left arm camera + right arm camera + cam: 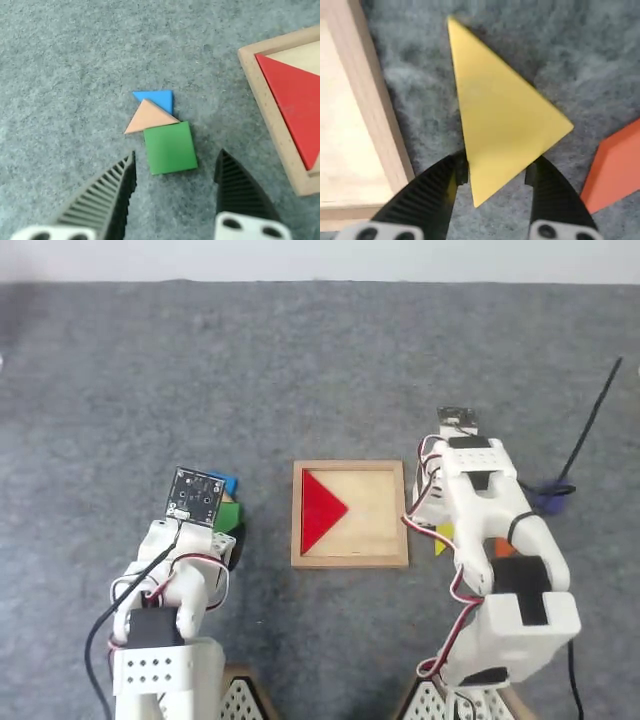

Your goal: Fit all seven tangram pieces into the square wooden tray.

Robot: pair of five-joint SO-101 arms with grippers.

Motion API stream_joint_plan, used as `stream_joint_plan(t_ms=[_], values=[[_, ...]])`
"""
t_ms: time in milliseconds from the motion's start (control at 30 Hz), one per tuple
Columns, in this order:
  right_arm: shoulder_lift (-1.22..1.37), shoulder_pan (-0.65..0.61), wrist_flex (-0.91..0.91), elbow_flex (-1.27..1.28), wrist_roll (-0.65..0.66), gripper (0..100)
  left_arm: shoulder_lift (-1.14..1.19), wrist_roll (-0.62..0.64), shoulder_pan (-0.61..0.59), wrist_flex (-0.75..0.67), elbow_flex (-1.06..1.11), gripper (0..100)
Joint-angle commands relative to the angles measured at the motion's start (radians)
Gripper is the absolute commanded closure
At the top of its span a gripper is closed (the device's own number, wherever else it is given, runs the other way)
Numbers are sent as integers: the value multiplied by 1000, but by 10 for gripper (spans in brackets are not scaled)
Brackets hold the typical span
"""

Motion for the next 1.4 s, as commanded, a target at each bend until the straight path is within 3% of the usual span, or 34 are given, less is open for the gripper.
stream_joint_plan(t_ms=[0, 600, 667, 867, 1367], values=[[8, 22, -58, -106, 26, 826, 5, 12, 5, -15, -2, 751], [79, 28, 5, -324, 219, 820, 5, 12, 5, -15, -2, 751], [77, 21, 5, -325, 232, 791, 5, 12, 5, -15, -2, 751], [77, -2, 15, -327, 339, 574, 5, 12, 8, -15, -2, 751], [90, -104, -61, -301, 399, 578, 5, 12, 6, -15, -2, 751]])
